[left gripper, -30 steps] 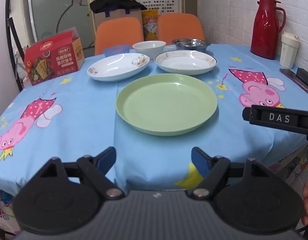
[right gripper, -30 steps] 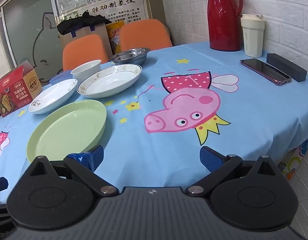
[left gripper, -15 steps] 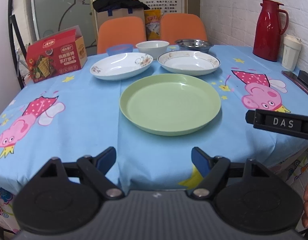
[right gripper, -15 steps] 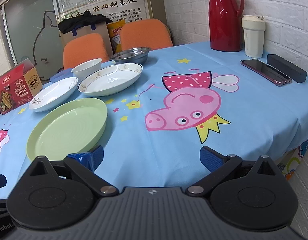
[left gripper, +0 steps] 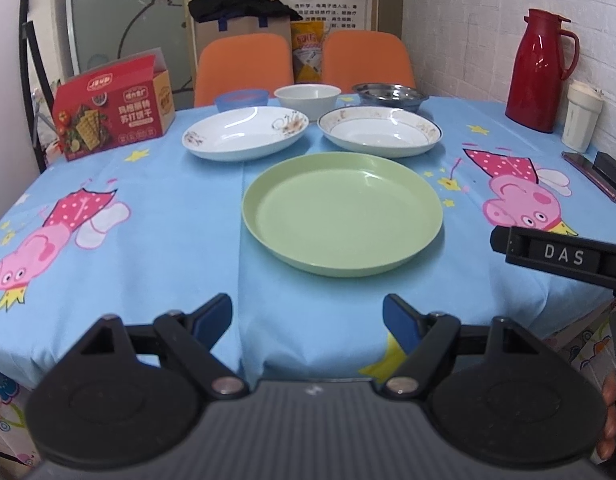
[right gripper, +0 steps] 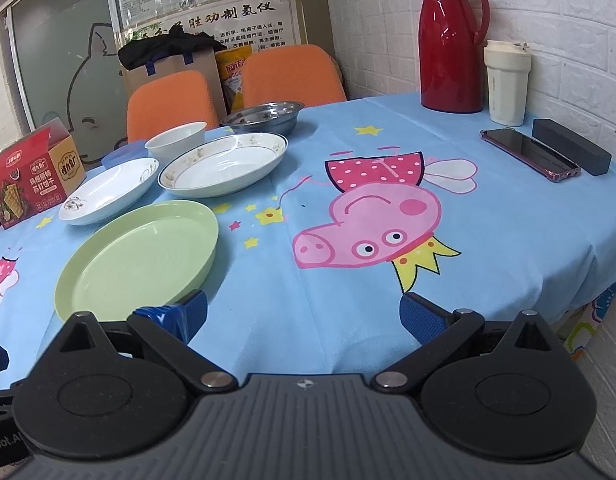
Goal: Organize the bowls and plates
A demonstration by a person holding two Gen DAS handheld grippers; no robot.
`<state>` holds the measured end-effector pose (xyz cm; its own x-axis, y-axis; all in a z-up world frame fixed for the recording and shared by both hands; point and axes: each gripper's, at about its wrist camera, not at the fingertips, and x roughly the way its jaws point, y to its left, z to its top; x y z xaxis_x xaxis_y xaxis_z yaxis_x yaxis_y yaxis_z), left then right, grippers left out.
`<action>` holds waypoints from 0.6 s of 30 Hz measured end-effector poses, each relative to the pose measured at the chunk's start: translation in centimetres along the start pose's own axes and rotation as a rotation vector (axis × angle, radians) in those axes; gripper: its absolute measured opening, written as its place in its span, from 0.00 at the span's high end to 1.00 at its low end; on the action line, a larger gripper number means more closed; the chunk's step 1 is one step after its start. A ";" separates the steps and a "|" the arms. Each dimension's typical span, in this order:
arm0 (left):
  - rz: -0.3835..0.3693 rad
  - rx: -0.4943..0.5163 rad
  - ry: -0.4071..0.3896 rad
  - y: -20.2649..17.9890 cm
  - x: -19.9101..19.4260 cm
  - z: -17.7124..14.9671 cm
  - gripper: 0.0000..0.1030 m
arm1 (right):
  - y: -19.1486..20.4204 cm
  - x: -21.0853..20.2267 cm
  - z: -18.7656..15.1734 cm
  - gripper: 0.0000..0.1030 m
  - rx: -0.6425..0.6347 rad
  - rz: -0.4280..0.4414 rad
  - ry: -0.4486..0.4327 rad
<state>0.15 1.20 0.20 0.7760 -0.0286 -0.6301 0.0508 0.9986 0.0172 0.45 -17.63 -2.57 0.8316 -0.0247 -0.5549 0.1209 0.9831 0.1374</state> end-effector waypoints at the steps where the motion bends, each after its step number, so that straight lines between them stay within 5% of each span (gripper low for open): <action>1: -0.006 0.000 0.002 0.0 0.0 0.0 0.25 | 0.0 0.1 0.0 0.12 0.003 -0.003 0.000; 18: -0.005 -0.013 0.008 0.6 0.1 -0.4 0.25 | 0.2 0.4 -0.4 0.12 -0.009 0.002 0.009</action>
<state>0.03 1.78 -0.14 0.7708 -0.0334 -0.6362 0.0466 0.9989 0.0041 0.64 -17.34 -3.07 0.8271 -0.0215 -0.5616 0.1145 0.9848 0.1309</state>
